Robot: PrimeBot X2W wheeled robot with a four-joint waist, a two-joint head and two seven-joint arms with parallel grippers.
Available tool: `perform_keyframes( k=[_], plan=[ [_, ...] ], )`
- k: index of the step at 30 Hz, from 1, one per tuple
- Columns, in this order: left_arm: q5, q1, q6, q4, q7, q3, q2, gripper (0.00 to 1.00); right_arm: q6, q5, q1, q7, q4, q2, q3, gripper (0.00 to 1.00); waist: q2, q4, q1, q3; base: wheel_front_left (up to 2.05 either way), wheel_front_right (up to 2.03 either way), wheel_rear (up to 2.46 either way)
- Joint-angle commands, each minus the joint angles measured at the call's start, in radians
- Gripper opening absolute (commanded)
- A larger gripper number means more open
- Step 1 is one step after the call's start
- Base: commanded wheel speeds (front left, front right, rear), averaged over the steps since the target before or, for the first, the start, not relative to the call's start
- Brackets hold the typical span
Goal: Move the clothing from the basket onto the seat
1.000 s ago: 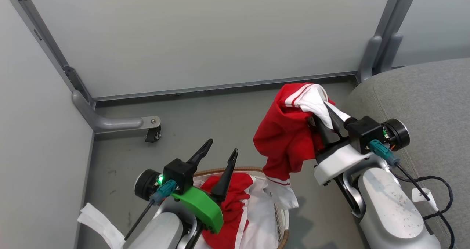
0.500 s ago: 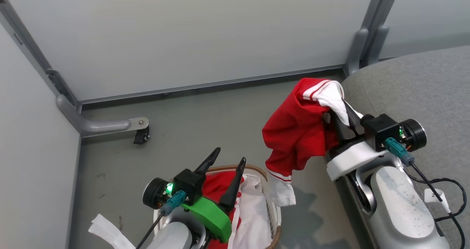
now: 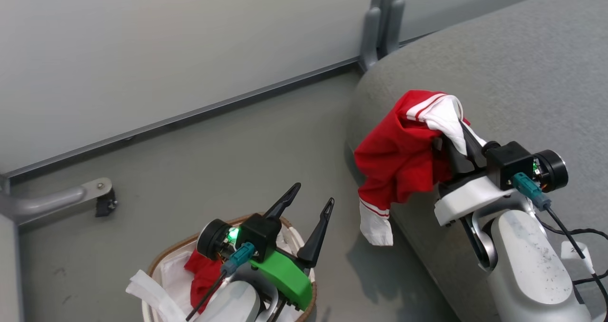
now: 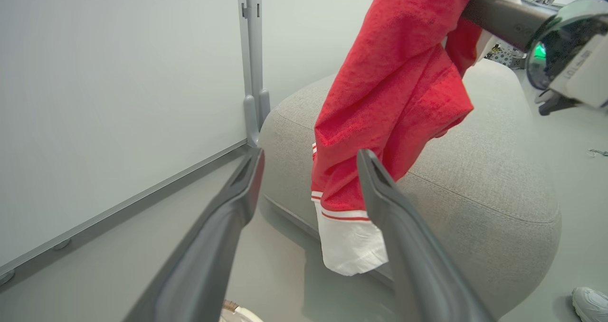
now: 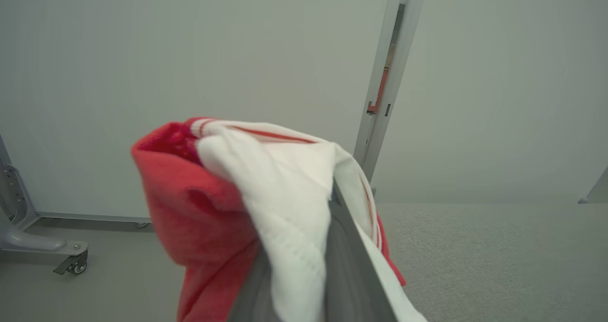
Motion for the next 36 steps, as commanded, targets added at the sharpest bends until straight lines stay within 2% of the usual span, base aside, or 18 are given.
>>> perform_keyframes(
  k=[1,5,9,20,27,36],
  plan=[
    [0.01,-0.018,-0.003,-0.002,-0.001,-0.004,0.005,1.0,-0.001,0.004,-0.004,-0.002,-0.005,-0.003,-0.007,0.0,-0.0001,-0.133,0.0,0.056,0.0,0.0,0.0],
    [0.01,-0.032,-0.003,0.003,-0.001,-0.022,0.014,1.0,-0.001,0.013,0.007,-0.002,-0.007,-0.003,-0.023,0.0,-0.0001,-0.18,0.0,0.075,0.0,0.0,0.0],
    [0.005,-0.039,-0.003,0.006,-0.001,-0.035,0.021,1.0,-0.001,0.018,0.015,-0.002,-0.007,-0.002,-0.04,0.0,-0.0001,-0.197,0.0,0.086,0.0,0.0,0.0],
    [0.017,-0.068,-0.003,-0.012,-0.001,-0.063,0.047,1.0,-0.001,-0.013,-0.055,-0.002,-0.012,-0.003,-0.121,0.0,-0.0001,-0.142,0.0,0.149,0.0,0.0,0.0],
    [0.028,-0.134,-0.003,-0.032,-0.001,-0.066,0.081,1.0,-0.001,-0.085,-0.268,-0.002,0.036,-0.002,-0.216,0.0,-0.0001,-0.1,0.0,0.268,0.0,0.0,0.0],
    [0.076,-0.28,-0.003,-0.079,0.0,-0.077,0.132,1.0,-0.001,-0.14,-0.636,-0.002,0.149,-0.131,-0.332,0.0,-0.0001,-0.041,0.0,0.504,0.0,0.0,0.0]
  ],
)
